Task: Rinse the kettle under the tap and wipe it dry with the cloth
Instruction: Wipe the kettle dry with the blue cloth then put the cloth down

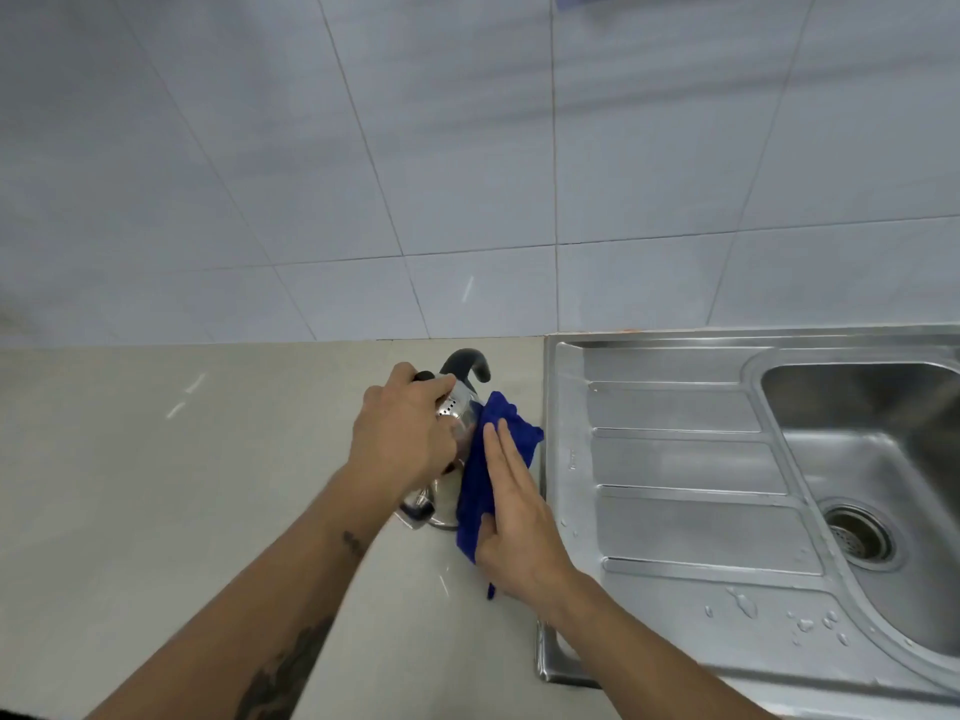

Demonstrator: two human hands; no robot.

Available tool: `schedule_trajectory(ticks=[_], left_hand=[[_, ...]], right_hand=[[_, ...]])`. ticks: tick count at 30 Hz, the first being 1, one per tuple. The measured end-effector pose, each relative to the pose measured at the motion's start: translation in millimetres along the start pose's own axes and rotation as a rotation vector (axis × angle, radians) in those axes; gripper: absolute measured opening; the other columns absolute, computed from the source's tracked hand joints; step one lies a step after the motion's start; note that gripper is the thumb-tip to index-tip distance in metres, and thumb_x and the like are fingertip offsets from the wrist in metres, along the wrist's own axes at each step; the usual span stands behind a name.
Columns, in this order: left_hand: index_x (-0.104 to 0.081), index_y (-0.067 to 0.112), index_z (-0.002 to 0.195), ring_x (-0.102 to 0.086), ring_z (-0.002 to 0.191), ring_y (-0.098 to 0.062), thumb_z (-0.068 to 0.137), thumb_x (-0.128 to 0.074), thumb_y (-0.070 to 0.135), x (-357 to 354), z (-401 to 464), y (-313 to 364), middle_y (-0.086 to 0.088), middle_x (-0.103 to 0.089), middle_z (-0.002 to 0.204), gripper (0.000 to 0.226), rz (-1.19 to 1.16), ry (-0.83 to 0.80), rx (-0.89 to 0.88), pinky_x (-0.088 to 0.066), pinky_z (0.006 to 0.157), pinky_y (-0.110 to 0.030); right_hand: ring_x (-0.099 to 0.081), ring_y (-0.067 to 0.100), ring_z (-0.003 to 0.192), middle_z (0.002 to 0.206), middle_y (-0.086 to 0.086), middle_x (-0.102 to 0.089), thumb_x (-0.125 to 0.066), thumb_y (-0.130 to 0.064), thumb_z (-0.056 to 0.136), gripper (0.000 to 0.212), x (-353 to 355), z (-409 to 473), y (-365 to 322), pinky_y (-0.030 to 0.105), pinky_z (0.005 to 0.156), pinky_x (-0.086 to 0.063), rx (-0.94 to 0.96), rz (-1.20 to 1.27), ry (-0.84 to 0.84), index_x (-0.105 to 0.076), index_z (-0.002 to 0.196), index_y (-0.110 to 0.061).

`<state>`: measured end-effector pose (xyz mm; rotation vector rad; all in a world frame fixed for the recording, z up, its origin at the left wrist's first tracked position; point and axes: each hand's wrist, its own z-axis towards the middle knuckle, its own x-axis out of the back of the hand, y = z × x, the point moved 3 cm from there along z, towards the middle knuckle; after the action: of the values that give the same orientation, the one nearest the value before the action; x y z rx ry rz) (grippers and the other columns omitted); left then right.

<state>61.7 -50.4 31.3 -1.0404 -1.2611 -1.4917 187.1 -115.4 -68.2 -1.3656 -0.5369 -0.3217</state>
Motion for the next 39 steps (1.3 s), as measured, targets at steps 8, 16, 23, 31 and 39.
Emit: schedule_trajectory(ticks=[8,16,23,31,39], left_hand=[[-0.050,0.040,0.138,-0.044,0.116,-0.020,0.094,-0.056,0.029,12.8,15.7,-44.7,0.005,-0.045,0.136,0.046,0.010,-0.127,-0.510,-0.040,0.101,-0.034],[-0.042,0.039,0.144,-0.038,0.131,-0.007,0.099,-0.045,0.031,-13.6,10.2,-58.2,0.013,-0.038,0.147,0.046,-0.241,-0.058,-0.561,-0.032,0.109,-0.019],[-0.051,0.042,0.136,-0.039,0.121,-0.018,0.096,-0.053,0.028,-23.2,-0.9,-61.4,0.009,-0.042,0.140,0.042,-0.322,0.074,-0.429,-0.030,0.103,-0.025],[-0.055,0.045,0.132,-0.048,0.109,-0.019,0.092,-0.048,0.049,-18.6,5.1,-69.5,0.009,-0.050,0.133,0.041,-0.280,0.084,-0.460,-0.037,0.090,-0.026],[-0.054,0.045,0.134,-0.048,0.115,-0.022,0.087,-0.052,0.039,-11.9,5.9,-86.4,0.007,-0.049,0.139,0.047,-0.255,0.046,-0.503,-0.035,0.096,-0.028]], right_hand=[[-0.024,0.018,0.147,0.164,-0.017,-0.007,-0.053,0.006,0.085,0.101,9.8,18.3,12.3,0.035,0.111,-0.040,-0.285,0.217,-0.078,-0.007,0.151,-0.055],[-0.047,0.020,0.128,0.147,-0.009,-0.040,-0.051,0.001,0.077,0.100,-3.3,27.9,16.4,0.047,0.107,-0.046,-0.409,0.290,-0.021,-0.012,0.149,-0.056],[-0.053,0.014,0.119,0.147,-0.006,-0.041,-0.044,0.012,0.087,0.090,-22.7,-6.5,-5.5,0.023,0.090,-0.051,-0.451,0.303,0.176,-0.024,0.152,-0.047],[-0.038,0.012,0.143,0.161,-0.009,-0.029,-0.040,0.015,0.083,0.092,-18.4,7.5,-37.1,0.033,0.115,-0.039,-0.235,0.208,0.253,-0.027,0.153,-0.044],[-0.050,0.022,0.130,0.149,-0.004,-0.046,-0.040,0.000,0.072,0.103,-29.1,33.6,-1.4,0.048,0.110,-0.043,-0.431,0.321,0.074,-0.008,0.146,-0.064]])
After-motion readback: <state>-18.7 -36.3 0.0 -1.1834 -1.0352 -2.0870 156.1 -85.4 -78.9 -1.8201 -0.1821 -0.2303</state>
